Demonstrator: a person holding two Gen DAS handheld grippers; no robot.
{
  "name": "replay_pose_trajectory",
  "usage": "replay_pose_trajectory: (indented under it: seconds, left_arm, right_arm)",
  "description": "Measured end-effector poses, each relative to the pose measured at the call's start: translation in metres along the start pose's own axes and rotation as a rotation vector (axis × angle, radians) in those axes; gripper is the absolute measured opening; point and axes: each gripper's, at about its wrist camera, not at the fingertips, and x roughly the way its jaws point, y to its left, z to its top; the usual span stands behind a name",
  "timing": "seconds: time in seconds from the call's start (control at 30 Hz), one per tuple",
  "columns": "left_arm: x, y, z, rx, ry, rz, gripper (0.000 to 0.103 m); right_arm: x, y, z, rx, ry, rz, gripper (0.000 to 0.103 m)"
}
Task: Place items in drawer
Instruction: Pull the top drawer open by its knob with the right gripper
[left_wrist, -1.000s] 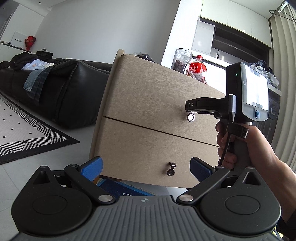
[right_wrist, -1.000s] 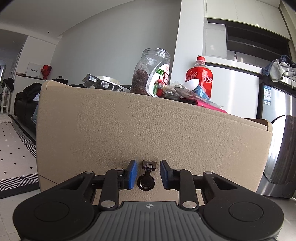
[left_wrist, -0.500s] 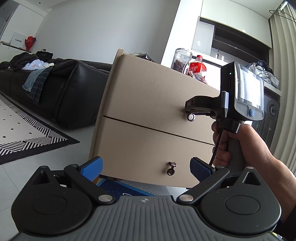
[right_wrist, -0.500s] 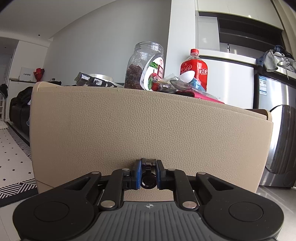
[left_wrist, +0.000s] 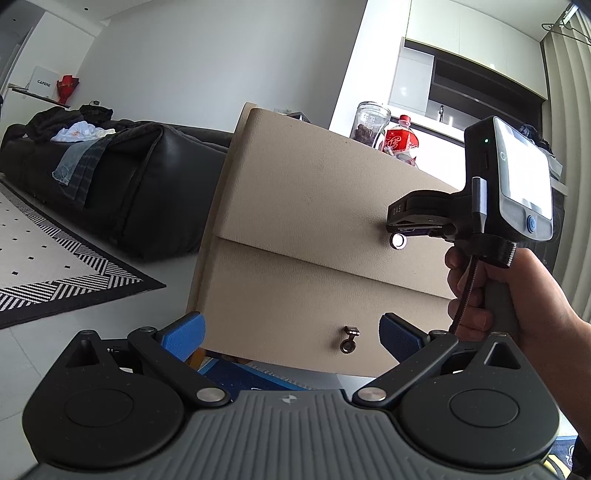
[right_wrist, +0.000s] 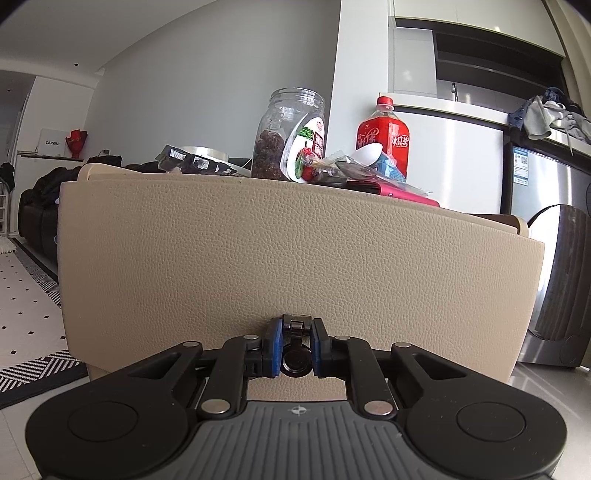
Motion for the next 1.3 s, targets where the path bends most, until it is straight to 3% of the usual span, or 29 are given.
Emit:
replay_pose_trajectory:
  seconds: [0.43, 1.3]
  left_arm:
    - [-0.008, 0.004, 0.001, 0.000, -0.061, 0.026, 0.103]
    - [-0.019, 0.005, -0.005, 0.007, -0.082, 0.056, 0.103]
  right_arm:
    - [-0.024, -0.001, 0.003, 0.010, 0.042, 0.004, 0.017]
    - [-0.091, -0.004, -0.001, 0.004, 0.083, 0.024, 0.017]
